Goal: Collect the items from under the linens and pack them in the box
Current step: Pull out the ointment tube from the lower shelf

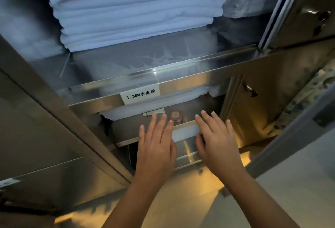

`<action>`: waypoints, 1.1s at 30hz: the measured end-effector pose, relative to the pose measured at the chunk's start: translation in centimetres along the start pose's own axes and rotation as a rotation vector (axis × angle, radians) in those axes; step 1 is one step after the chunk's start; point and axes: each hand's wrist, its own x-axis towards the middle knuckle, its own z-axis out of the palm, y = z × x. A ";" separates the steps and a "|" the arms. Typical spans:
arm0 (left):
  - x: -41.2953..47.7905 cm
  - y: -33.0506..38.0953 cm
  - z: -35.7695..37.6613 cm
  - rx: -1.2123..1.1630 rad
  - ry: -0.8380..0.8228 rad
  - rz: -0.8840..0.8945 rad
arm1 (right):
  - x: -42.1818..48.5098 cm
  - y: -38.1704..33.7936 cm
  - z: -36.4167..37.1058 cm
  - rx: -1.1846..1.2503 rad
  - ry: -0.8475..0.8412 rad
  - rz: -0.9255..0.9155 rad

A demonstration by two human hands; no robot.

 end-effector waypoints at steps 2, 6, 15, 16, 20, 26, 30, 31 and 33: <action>0.2 -1.3 3.1 0.005 0.003 0.004 | 0.3 1.1 3.2 -0.005 -0.004 -0.001; -0.4 -4.6 9.8 0.013 0.032 0.001 | 0.7 3.3 10.4 -0.021 0.005 -0.029; -0.4 -11.9 22.5 0.113 -0.027 -0.030 | 3.1 6.6 25.3 -0.015 0.059 -0.105; -0.2 -12.6 23.6 0.115 -0.024 -0.038 | 3.5 6.8 26.6 -0.012 0.073 -0.118; 1.1 -15.5 27.7 0.099 -0.021 -0.077 | 5.3 8.0 31.3 -0.011 0.154 -0.179; 3.3 -19.7 32.1 0.179 0.016 -0.058 | 8.3 9.5 36.1 0.006 0.181 -0.241; 5.1 -21.6 33.4 0.298 -0.063 -0.083 | 10.0 10.0 37.3 0.019 0.133 -0.245; 5.5 -21.8 33.5 0.321 -0.084 -0.087 | 10.3 10.1 37.6 0.023 0.119 -0.247; 6.2 -22.2 33.8 0.350 -0.122 -0.095 | 10.6 10.3 38.1 0.023 0.089 -0.254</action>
